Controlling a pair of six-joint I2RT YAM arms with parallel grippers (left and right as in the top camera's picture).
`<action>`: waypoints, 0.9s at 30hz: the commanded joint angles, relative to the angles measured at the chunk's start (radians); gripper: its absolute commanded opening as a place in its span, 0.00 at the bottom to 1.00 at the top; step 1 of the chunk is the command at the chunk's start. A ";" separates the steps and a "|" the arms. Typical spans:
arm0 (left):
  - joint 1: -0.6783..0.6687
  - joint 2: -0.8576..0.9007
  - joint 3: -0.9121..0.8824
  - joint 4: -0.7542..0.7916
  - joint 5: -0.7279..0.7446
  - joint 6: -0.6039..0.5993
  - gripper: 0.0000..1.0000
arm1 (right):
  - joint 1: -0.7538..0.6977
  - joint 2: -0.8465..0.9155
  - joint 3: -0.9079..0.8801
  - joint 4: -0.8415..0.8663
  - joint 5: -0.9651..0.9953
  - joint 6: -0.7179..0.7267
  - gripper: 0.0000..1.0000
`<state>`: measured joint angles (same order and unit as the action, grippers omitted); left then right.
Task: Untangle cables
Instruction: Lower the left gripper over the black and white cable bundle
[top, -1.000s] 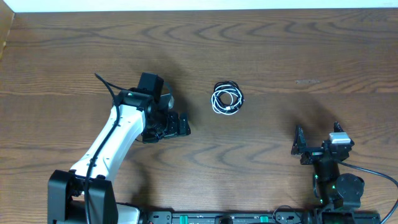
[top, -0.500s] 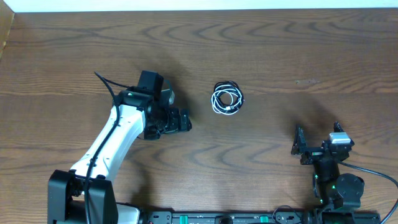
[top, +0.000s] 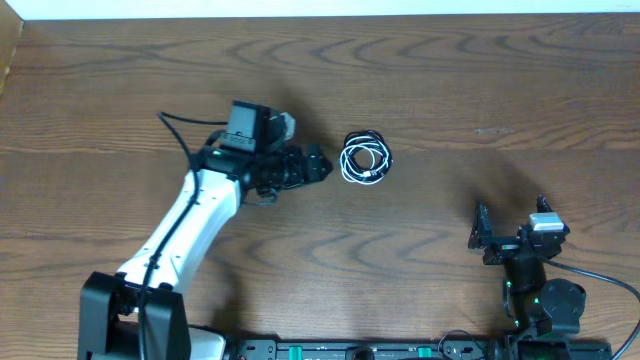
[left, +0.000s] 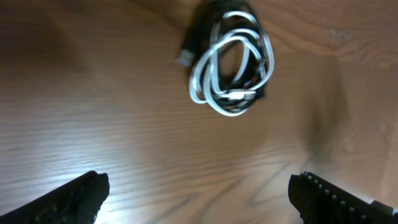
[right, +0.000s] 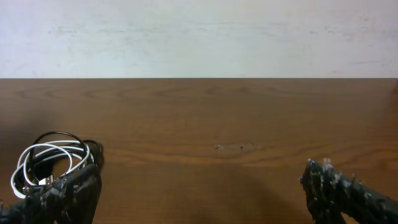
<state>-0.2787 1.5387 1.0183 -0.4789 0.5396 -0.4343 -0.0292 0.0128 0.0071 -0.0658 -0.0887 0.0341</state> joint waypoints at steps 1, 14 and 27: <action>-0.061 0.037 0.000 0.030 -0.143 -0.133 0.97 | 0.005 0.000 -0.002 -0.005 0.008 0.002 0.99; -0.212 0.268 0.000 0.399 -0.369 -0.233 0.98 | 0.005 0.000 -0.002 -0.005 0.008 0.002 0.99; -0.218 0.381 0.000 0.500 -0.369 -0.233 0.34 | 0.005 0.000 -0.002 -0.005 0.008 0.002 0.99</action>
<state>-0.4984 1.9087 1.0183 0.0257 0.1837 -0.6704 -0.0292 0.0128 0.0071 -0.0662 -0.0887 0.0341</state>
